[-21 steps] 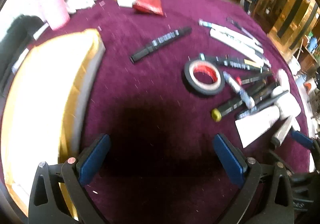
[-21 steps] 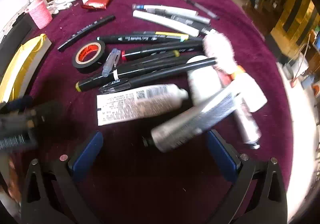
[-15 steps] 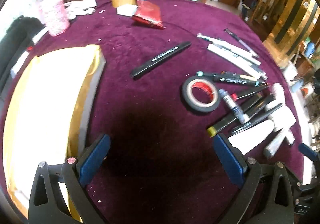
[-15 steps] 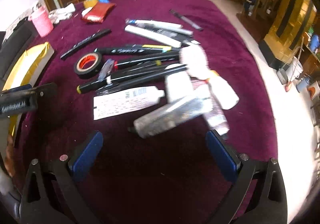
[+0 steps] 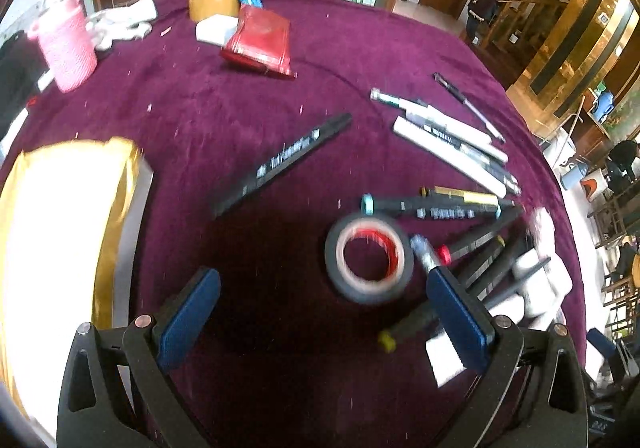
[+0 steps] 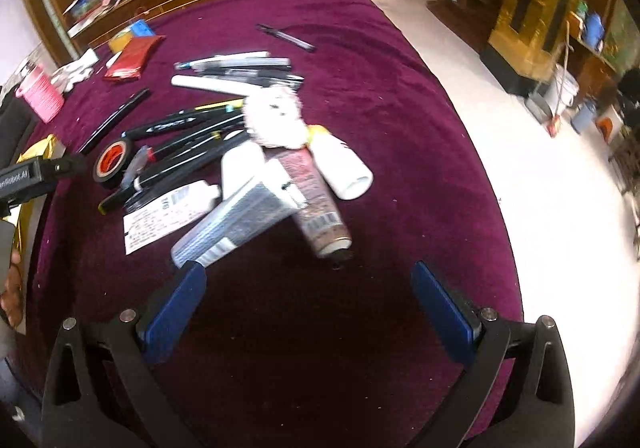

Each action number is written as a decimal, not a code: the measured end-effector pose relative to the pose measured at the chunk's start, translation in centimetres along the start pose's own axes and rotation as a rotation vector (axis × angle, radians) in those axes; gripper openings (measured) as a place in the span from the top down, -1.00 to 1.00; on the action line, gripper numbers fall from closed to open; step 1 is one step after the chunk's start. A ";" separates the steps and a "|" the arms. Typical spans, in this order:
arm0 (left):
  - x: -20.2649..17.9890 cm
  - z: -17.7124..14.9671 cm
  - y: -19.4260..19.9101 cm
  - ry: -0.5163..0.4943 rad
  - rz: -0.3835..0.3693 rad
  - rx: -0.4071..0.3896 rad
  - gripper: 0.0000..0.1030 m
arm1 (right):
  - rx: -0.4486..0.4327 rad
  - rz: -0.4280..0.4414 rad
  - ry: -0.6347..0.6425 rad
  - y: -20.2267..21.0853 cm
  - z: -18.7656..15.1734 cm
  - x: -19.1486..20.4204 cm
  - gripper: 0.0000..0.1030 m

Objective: Organize objects
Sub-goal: 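Grasp the black electrical tape roll with the left gripper while the right gripper grasps the pink plush ball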

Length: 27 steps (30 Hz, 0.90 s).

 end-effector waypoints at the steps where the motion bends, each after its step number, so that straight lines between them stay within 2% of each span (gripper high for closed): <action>1: 0.1 0.4 -0.3 0.003 -0.006 -0.001 -0.95 | 0.002 0.000 -0.005 -0.1 0.0 -0.2 -1.00; 4: 0.4 0.8 -1.4 0.027 -0.033 0.019 -0.80 | 0.006 0.001 -0.013 -0.3 -0.1 -0.5 -1.00; 7: 0.6 0.6 -2.1 0.023 -0.049 0.044 -0.55 | 0.011 -0.006 -0.023 -0.4 -0.2 -1.2 -1.00; 11: 0.6 -0.2 -3.2 -0.006 -0.046 0.087 -0.07 | 0.024 -0.009 -0.049 -0.8 -0.1 -2.2 -1.00; 17: 0.4 -0.2 -3.4 -0.083 0.019 0.080 -0.06 | 0.022 -0.005 -0.051 -0.9 0.3 -2.2 -1.00; 22: 0.1 -0.1 -3.9 -0.163 0.110 0.076 -0.08 | 0.012 0.000 -0.042 -0.7 0.8 -1.9 -1.00; 27: 0.4 0.1 -3.9 -0.144 0.147 0.050 -0.24 | 0.002 -0.004 -0.041 -0.6 1.8 -1.9 -1.00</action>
Point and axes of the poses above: each gripper's, at about its wrist camera, not at the fingertips, and y roughly against the way its jaws point, x to its left, z to its top, the point moved 9 cm from there along -y, roughly the way its jaws point, and after that the axes turned 14 degrees about -z, right-handed, at the moved point
